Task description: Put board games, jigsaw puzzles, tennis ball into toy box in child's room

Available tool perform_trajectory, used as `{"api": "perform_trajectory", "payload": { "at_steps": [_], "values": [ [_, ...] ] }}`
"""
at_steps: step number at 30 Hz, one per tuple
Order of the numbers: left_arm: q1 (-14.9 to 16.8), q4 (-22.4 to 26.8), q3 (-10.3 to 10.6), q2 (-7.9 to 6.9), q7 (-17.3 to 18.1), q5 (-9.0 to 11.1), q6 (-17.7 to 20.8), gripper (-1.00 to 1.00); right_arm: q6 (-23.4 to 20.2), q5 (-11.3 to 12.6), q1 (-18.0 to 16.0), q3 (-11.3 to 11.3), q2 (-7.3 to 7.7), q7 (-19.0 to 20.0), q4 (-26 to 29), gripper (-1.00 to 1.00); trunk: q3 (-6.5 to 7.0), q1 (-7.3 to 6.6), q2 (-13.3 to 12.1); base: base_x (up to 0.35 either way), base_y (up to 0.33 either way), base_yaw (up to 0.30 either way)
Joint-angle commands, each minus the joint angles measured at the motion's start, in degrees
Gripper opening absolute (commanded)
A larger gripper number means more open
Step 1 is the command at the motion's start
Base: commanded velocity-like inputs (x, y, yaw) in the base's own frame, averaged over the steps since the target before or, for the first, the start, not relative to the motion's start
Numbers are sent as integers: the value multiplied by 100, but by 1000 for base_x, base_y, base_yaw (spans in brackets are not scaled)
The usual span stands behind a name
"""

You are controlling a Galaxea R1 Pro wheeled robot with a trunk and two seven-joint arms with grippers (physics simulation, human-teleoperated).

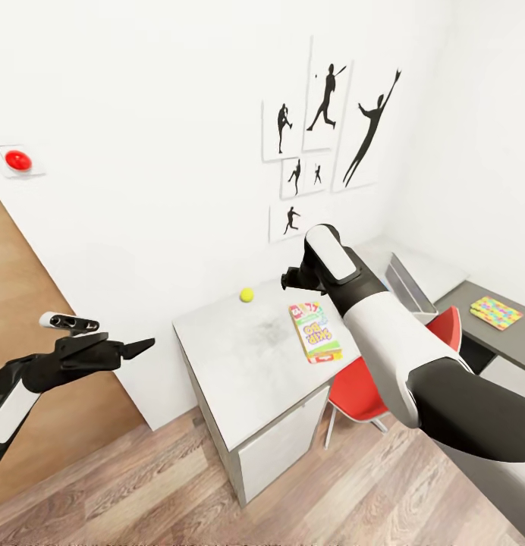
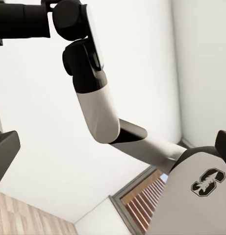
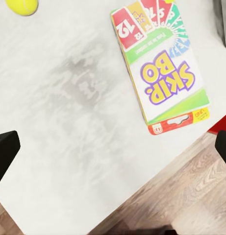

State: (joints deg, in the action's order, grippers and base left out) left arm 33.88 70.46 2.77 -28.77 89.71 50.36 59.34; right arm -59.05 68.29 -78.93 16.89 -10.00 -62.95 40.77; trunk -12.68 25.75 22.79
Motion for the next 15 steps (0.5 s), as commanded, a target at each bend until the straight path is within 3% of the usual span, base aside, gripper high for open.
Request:
{"api": "perform_trajectory", "payload": {
  "at_steps": [1,15],
  "values": [
    [6,-2,14,-6,29,-1,61,100,-30,44,-9,8,0,-54,2,100,-22,3,13,0,0,0],
    [-10,-22,17,-6,29,-43,45,100,-28,44,-8,16,11,-47,-9,100,-154,3,13,0,0,0]
  ]
}}
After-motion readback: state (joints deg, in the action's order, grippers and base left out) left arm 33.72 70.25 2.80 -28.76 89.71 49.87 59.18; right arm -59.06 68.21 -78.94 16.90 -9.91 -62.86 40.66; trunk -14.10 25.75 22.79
